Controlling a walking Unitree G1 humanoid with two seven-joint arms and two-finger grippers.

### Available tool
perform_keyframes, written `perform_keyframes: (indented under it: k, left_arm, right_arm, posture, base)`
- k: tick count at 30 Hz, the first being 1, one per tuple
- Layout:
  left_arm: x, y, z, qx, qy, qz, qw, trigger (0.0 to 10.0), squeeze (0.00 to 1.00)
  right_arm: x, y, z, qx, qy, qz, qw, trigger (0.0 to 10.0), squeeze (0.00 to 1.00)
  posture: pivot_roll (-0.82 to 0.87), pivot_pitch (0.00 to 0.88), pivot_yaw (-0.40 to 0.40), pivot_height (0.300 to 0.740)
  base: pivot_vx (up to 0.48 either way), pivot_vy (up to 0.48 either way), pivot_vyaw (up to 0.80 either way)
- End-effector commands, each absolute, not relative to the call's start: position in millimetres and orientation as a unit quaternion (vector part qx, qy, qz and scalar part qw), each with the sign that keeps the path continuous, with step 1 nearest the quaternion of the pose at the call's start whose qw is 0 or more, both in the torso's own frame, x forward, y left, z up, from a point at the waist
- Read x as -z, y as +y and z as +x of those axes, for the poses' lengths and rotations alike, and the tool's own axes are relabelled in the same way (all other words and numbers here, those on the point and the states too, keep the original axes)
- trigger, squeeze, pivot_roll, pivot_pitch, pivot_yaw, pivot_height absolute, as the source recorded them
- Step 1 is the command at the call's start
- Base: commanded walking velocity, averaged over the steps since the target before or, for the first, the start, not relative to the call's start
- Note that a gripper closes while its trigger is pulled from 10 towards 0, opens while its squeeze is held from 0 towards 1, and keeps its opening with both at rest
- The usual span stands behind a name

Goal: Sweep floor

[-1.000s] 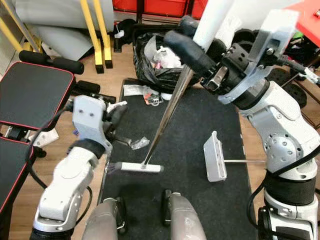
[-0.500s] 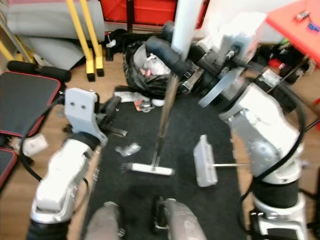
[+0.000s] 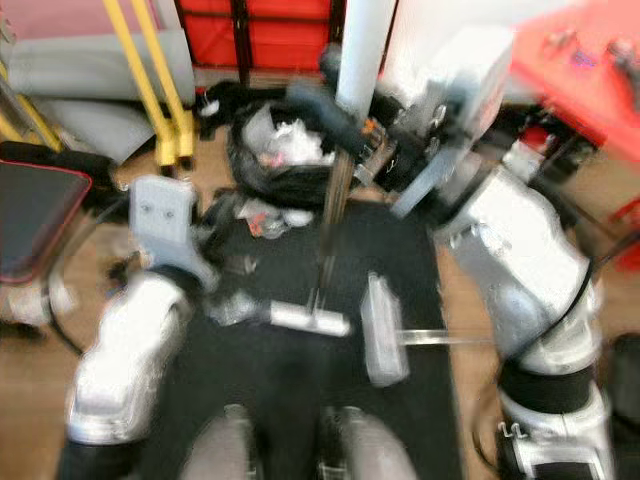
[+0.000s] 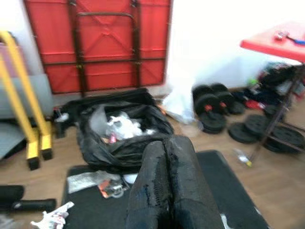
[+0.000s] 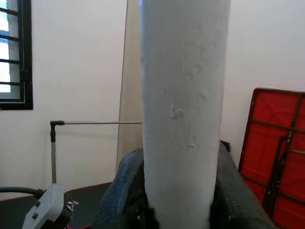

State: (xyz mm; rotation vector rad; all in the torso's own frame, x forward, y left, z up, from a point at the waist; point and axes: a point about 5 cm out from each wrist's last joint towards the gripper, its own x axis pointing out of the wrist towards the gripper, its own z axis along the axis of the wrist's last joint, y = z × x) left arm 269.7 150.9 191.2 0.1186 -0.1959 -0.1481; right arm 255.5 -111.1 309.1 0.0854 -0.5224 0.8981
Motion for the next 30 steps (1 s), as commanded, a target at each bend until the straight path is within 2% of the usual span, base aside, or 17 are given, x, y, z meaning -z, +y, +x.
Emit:
perform_keyframes:
  k: [1, 10, 18, 21, 30]
  left_arm:
    - [-186, 145, 271, 0.083, -0.088, 0.064, 0.991, 10.0, 0.00]
    - [-183, 145, 272, 0.079, -0.080, 0.058, 0.992, 10.0, 0.00]
    - [-177, 142, 271, 0.082, -0.072, 0.056, 0.992, 10.0, 0.00]
    - [-171, 141, 268, 0.084, -0.062, 0.057, 0.993, 10.0, 0.00]
    - [-162, 140, 264, 0.086, -0.045, 0.055, 0.994, 10.0, 0.00]
  right_arm:
    - [-315, -116, 252, -0.418, -0.274, 0.036, 0.865, 10.0, 0.00]
    - [-322, -120, 255, -0.398, -0.290, 0.029, 0.870, 10.0, 0.00]
    - [-342, -129, 255, -0.392, -0.335, 0.026, 0.856, 10.0, 0.00]
    - [-358, -138, 254, -0.404, -0.351, -0.014, 0.845, 10.0, 0.00]
    - [-372, -161, 253, -0.398, -0.341, -0.067, 0.849, 10.0, 0.00]
  posture:
    - [-0.12, 0.133, -0.158, 0.740]
    - [-0.12, 0.132, -0.160, 0.740]
    - [-0.13, 0.132, -0.162, 0.740]
    - [-0.13, 0.134, -0.169, 0.740]
    - [-0.14, 0.143, -0.172, 0.740]
  base:
    - [0.000, 0.000, 0.00]
    - [0.000, 0.000, 0.00]
    - [0.000, 0.000, 0.00]
    - [0.000, 0.000, 0.00]
    - [0.000, 0.000, 0.00]
